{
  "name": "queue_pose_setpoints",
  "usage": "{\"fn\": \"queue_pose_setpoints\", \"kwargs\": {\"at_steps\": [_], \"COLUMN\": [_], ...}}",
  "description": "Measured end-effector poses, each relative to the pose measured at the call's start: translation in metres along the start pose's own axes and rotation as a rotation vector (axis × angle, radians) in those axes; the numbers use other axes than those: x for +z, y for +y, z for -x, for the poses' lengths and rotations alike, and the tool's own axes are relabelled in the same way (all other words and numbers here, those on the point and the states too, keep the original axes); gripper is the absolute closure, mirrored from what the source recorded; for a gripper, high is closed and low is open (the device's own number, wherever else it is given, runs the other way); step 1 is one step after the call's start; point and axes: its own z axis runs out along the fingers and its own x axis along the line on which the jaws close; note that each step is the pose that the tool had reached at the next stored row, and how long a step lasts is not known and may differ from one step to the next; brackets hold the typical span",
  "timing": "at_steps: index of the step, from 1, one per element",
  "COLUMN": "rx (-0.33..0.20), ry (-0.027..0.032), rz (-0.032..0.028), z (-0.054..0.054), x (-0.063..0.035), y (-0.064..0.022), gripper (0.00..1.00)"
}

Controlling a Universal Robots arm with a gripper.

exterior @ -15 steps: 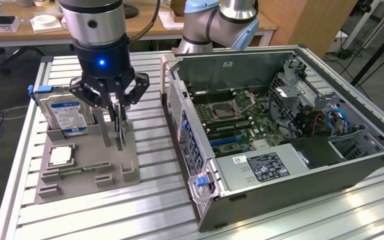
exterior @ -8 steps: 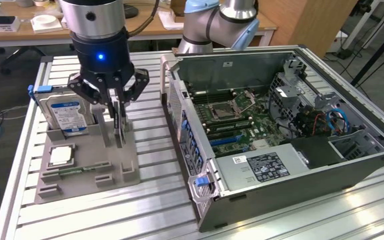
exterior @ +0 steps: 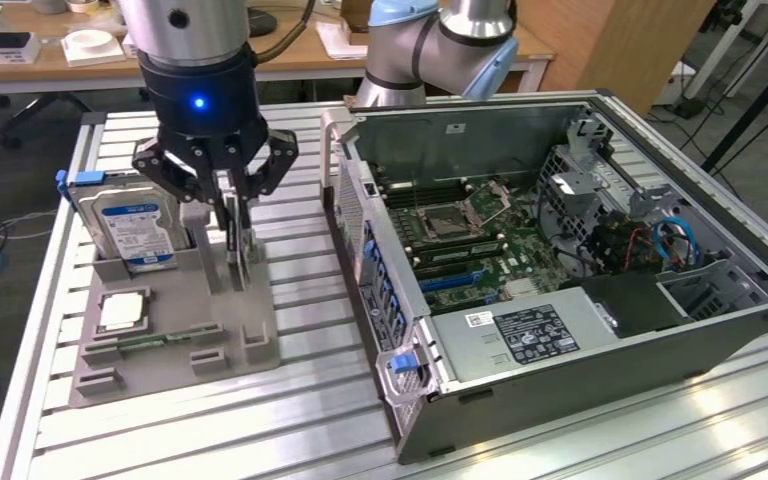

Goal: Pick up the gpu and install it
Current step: 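Pick up the gpu and move the gpu toward the slot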

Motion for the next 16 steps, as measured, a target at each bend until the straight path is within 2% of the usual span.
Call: {"fn": "queue_pose_setpoints", "kwargs": {"at_steps": [7,8,16], "rx": [0.0,0.0,0.0], "ry": [0.0,0.0001,0.0], "rz": [0.0,0.0,0.0], "z": [0.0,0.0,0.0], "x": [-0.0056,-0.0134,-0.0185], "y": [0.0002,0.0004,0.0006], "gripper": [0.74,0.74,0.74]}}
